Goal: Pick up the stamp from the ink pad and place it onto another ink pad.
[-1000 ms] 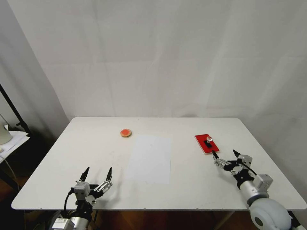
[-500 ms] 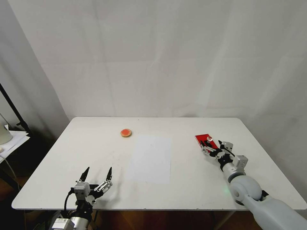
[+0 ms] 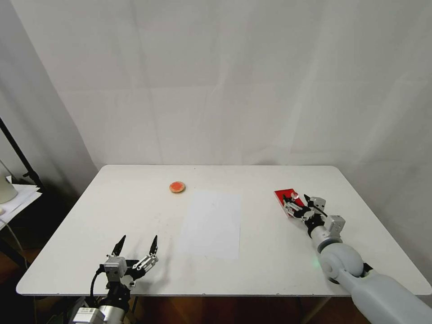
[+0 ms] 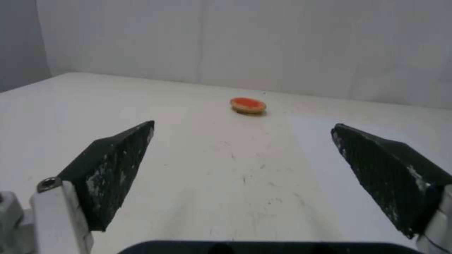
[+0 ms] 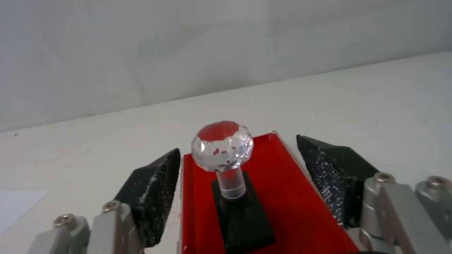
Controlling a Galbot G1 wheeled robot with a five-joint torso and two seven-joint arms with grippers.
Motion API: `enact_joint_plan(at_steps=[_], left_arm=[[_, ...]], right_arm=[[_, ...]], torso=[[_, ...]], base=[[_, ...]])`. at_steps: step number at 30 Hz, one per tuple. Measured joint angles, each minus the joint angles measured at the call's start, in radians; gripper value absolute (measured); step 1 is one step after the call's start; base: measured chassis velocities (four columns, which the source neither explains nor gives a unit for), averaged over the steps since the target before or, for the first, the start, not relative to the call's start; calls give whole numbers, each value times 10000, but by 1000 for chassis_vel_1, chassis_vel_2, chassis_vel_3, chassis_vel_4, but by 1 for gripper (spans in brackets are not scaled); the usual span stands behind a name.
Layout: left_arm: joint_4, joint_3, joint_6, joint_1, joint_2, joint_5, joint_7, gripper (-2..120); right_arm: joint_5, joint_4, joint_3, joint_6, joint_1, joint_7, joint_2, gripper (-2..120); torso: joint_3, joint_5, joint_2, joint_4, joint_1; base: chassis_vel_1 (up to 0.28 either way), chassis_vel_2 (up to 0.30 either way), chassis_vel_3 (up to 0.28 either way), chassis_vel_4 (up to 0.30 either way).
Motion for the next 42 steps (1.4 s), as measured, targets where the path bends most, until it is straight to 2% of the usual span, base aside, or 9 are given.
enact_joint_plan(at_steps=[2,16,26,30,33,36,37,40,42], left_arm=[[0,0,0,0,0,0,0,100],[0,0,0,-1,0,0,0,100],[0,0,0,0,1,0,0,100],[0,0,0,-3,0,0,0,100],[0,0,0,-1,0,0,0,100],[0,0,0,0,0,0,-1,100],[0,0,0,0,0,0,-1,100],[0,0,0,-5,0,0,1,100],[0,0,0,-1,0,0,1,100]], right_arm=[[11,5,-9,-16,-19,26,8,57],[24,48,-86,-66,-85,45,-35,8],[25,25,-172,-107,-34,63,-93,9],[21,425,-452,-135,411,45,-503,9],[130,794,-1175,-135,1224,-167,-875,9],[390,794,-3084,-67,3013,-784,-983,9],[390,794,-3084,-67,3013,-784,-983,9],[494,-112,-4979,164,4659,-1222,-75,9],[505,-280,-5233,202,4847,-1277,146,9]], torso=[[0,0,0,0,0],[0,-2,1,0,0],[-1,1,2,1,-1],[1,5,1,-2,1],[0,-8,2,-4,0],[0,-2,1,1,0],[0,-2,1,1,0],[1,3,0,2,1],[2,3,0,4,2]], base=[[0,0,0,0],[0,0,0,0],[0,0,0,0],[0,0,0,0],[0,0,0,0],[0,0,0,0],[0,0,0,0],[0,0,0,0],[0,0,0,0]])
